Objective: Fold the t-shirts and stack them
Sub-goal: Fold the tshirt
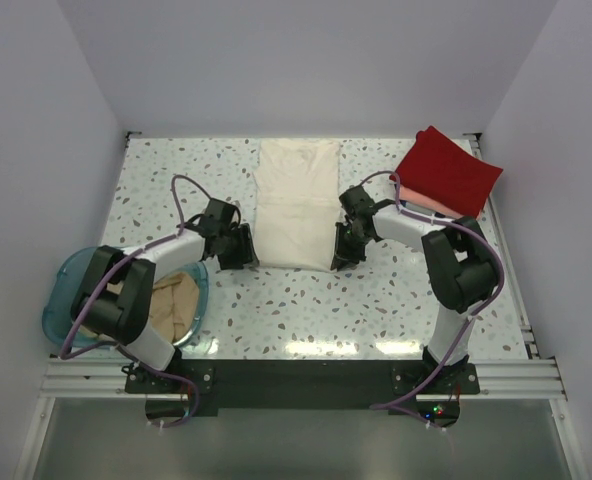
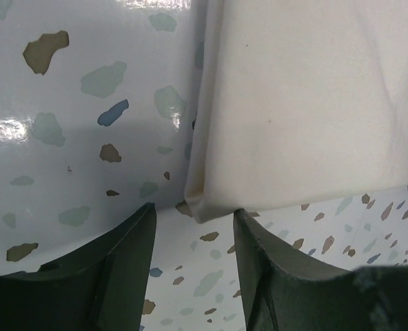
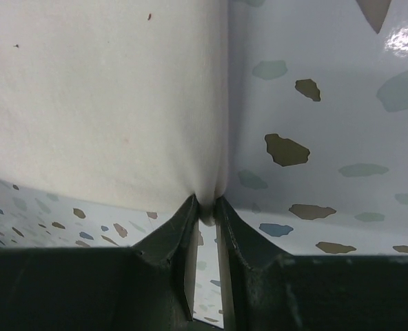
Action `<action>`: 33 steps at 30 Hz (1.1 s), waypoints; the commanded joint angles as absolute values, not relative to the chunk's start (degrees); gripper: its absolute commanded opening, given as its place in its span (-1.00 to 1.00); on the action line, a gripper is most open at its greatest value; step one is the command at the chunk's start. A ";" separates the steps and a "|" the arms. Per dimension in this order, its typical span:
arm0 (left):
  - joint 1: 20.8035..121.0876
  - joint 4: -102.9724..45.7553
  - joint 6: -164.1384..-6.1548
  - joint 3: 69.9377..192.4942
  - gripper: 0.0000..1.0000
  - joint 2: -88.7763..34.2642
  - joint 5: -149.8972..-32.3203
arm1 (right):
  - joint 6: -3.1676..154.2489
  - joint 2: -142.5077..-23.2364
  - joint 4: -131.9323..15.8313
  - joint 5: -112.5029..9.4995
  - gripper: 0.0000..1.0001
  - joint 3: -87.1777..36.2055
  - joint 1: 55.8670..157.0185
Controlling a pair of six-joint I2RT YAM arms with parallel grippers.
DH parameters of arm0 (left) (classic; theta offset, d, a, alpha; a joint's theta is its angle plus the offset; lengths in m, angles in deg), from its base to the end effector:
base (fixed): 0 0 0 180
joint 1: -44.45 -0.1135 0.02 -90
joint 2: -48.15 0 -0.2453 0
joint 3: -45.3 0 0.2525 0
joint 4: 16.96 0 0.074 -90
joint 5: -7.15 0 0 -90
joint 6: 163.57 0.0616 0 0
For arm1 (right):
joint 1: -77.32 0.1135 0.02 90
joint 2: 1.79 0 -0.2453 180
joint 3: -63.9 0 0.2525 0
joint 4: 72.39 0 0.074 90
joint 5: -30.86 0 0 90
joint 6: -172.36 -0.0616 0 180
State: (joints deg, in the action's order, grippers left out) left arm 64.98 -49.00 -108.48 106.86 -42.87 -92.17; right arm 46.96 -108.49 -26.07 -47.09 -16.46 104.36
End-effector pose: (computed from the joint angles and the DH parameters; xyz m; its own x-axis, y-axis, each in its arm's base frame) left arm 0.2854 -0.1175 0.1161 -0.9144 -0.2606 -0.3098 -0.1279 0.9120 -0.3898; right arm 0.3119 0.1737 0.1083 -0.9827 0.1345 -0.1275 0.0849 0.9384 0.3351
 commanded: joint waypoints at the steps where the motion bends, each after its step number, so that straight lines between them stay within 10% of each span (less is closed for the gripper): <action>1: 64.57 -47.23 -108.99 108.79 0.06 -43.87 -90.85 | 47.11 -110.78 -25.95 -47.54 -0.62 -15.68 104.83; 21: 64.66 -41.09 -109.51 104.58 -0.52 -46.51 -95.68 | 47.73 -111.22 -25.07 -47.19 -0.79 -17.26 104.83; 25: 64.66 -41.87 -108.72 104.84 -1.00 -48.00 -95.60 | 47.81 -110.78 -24.46 -47.28 -0.98 -17.53 104.91; 33: 64.57 -47.93 -105.74 105.72 -1.00 -44.40 -88.21 | 48.34 -108.05 -19.19 -52.72 -1.00 -18.67 104.83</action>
